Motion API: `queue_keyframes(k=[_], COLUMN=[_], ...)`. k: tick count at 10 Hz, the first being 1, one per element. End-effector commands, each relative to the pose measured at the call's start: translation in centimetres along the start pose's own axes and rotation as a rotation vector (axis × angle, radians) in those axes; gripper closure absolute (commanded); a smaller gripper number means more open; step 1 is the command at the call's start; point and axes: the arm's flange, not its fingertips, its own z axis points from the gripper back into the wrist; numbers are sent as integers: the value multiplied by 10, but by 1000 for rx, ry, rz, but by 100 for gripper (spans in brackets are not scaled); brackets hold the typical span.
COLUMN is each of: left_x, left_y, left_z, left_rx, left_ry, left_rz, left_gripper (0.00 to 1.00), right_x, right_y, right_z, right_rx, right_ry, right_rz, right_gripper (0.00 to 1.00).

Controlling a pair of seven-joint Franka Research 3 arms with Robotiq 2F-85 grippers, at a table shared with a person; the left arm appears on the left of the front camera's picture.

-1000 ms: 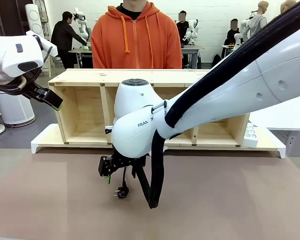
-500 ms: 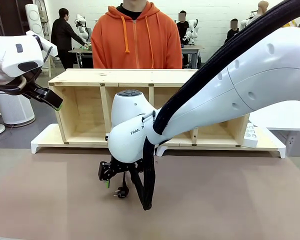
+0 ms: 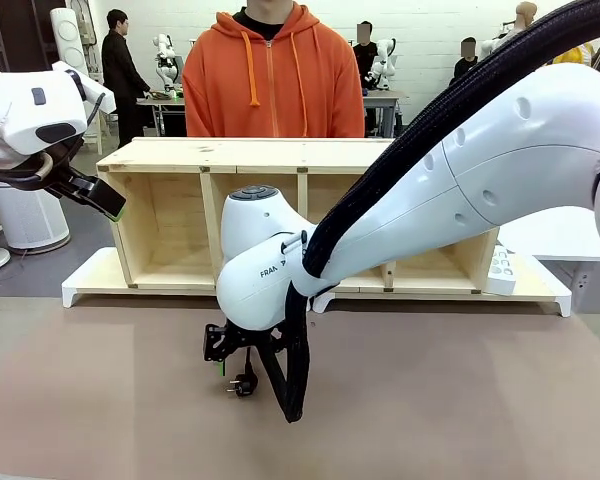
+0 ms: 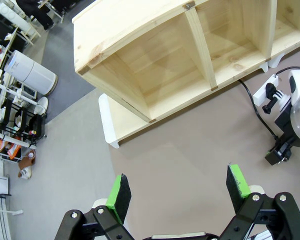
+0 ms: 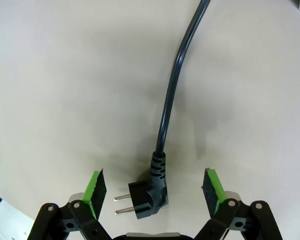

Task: Perform cable management.
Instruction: When the cord part of the Power Cable appears at the lower middle area of the table and stops, grasp the cord part of the Power Cable.

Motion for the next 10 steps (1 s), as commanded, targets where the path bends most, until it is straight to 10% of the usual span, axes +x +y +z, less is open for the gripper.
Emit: queue_keyframes(k=[1, 6, 10], left_x=[2, 2, 2], left_y=[0, 0, 0], left_z=[-2, -2, -2], left_rx=[2, 2, 2], left_ry=[-11, -11, -11], left_rz=[0, 0, 0], left_gripper=[0, 0, 0], right_x=[6, 11, 14], right_y=[6, 4, 5], right_z=[-4, -10, -10], right_rx=[-28, -44, -67], right_ry=[18, 44, 57], right_rz=[-37, -22, -12], right_gripper=[0, 3, 41])
